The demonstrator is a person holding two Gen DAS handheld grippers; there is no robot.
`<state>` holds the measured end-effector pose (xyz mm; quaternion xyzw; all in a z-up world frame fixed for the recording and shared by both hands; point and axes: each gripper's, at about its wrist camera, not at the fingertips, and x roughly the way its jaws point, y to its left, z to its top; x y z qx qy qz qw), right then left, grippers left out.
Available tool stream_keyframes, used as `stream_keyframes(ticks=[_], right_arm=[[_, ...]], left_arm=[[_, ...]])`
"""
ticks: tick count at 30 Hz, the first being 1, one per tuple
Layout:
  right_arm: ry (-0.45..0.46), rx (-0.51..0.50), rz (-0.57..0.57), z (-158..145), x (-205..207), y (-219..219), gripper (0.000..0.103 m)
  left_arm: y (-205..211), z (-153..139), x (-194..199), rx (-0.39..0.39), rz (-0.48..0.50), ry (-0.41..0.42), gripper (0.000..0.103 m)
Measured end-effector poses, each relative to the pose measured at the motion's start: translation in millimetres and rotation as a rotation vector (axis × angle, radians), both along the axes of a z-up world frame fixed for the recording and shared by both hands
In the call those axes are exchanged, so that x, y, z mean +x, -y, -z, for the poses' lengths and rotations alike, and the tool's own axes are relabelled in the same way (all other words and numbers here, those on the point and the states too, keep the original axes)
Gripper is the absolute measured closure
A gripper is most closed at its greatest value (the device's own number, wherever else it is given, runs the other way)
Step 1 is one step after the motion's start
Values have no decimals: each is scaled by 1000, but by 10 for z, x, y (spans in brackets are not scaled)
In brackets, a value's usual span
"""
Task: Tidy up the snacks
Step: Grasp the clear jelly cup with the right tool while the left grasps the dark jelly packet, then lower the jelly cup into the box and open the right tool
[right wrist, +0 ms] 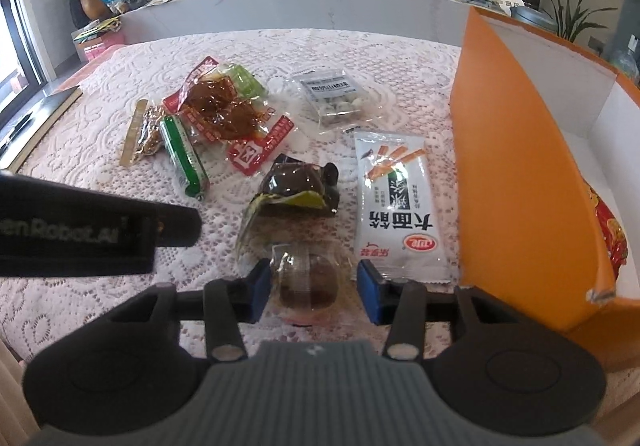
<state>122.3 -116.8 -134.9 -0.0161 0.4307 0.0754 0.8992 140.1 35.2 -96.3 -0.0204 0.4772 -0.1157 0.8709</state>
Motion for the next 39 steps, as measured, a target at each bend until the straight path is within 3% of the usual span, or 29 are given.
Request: stream_keyframes(ticks=[6, 10, 15, 20, 25, 28, 35, 39], right_arm=[[45, -29, -30, -147, -102, 11, 61], [67, -51, -39, -296, -164, 47, 61], [133, -33, -45, -598, -237, 129, 61], [186, -37, -52, -873, -262, 240, 61], [246, -25, -2, -1169, -253, 498, 61], [266, -16, 41, -1303, -234, 689, 61], [261, 20, 137, -1396, -193, 1113, 61], [231, 42, 187, -1346, -136, 1343, 60]], left_arm=[[31, -103, 32, -40, 59, 26, 39], [78, -184, 85, -11, 98, 15, 39], [90, -322, 89, 6, 156, 30, 39], [77, -491, 152, -28, 170, 45, 37], [192, -613, 166, 22, 239, 97, 37], [335, -603, 160, 65, 335, 121, 37], [728, -190, 273, 234, 512, 77, 37], [914, 75, 264, 379, 582, 121, 37]])
